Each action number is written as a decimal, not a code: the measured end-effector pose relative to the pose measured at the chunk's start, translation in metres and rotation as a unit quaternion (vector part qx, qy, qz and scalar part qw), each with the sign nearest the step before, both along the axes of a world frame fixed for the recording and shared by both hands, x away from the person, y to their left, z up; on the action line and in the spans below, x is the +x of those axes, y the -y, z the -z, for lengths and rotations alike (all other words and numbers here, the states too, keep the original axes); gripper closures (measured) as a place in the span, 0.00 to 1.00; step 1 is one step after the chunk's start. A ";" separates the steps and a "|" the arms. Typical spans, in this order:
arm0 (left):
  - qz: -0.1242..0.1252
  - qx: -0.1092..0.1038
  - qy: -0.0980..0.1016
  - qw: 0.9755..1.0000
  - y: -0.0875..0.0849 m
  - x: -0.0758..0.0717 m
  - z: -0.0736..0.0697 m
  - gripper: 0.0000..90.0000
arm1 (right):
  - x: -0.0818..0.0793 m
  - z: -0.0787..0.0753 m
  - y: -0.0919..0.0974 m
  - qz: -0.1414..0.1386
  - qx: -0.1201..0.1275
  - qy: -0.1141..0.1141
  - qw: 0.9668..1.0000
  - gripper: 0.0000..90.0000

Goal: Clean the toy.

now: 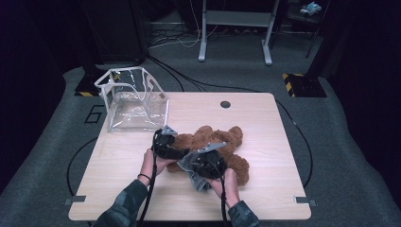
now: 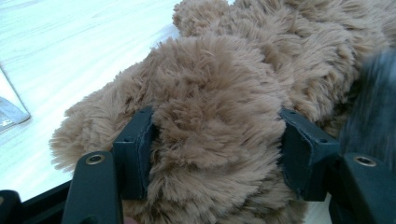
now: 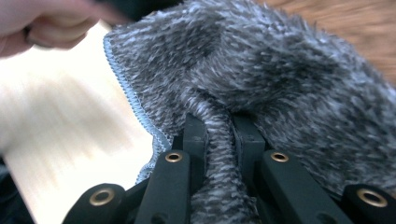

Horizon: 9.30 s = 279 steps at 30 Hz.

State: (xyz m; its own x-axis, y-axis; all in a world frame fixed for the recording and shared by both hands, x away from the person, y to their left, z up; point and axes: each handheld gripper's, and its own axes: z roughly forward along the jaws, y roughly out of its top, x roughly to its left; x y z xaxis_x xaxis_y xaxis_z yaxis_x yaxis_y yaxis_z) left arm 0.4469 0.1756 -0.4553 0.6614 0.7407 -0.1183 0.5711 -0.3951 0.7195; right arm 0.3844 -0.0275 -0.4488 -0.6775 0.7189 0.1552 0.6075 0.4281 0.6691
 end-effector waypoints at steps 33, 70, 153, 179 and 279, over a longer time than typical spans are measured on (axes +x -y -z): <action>-0.004 -0.010 0.031 0.999 -0.002 -0.003 0.003 0.39 | -0.007 -0.012 0.109 0.153 -0.020 0.054 0.987 0.88; -0.005 -0.029 0.099 0.995 0.042 -0.095 -0.008 0.08 | -0.019 0.014 0.192 0.250 -0.011 0.023 0.968 0.87; 0.082 -0.038 0.116 0.989 0.070 -0.043 -0.009 0.80 | -0.016 0.008 0.190 0.258 -0.020 0.026 0.966 0.86; 0.107 -0.103 0.114 0.982 0.064 -0.032 -0.045 0.80 | -0.015 -0.003 0.189 0.257 -0.018 0.036 0.966 0.86; 0.039 -0.058 0.127 0.989 0.028 -0.025 0.003 0.37 | 0.057 -0.033 0.090 0.157 -0.050 0.040 0.986 0.87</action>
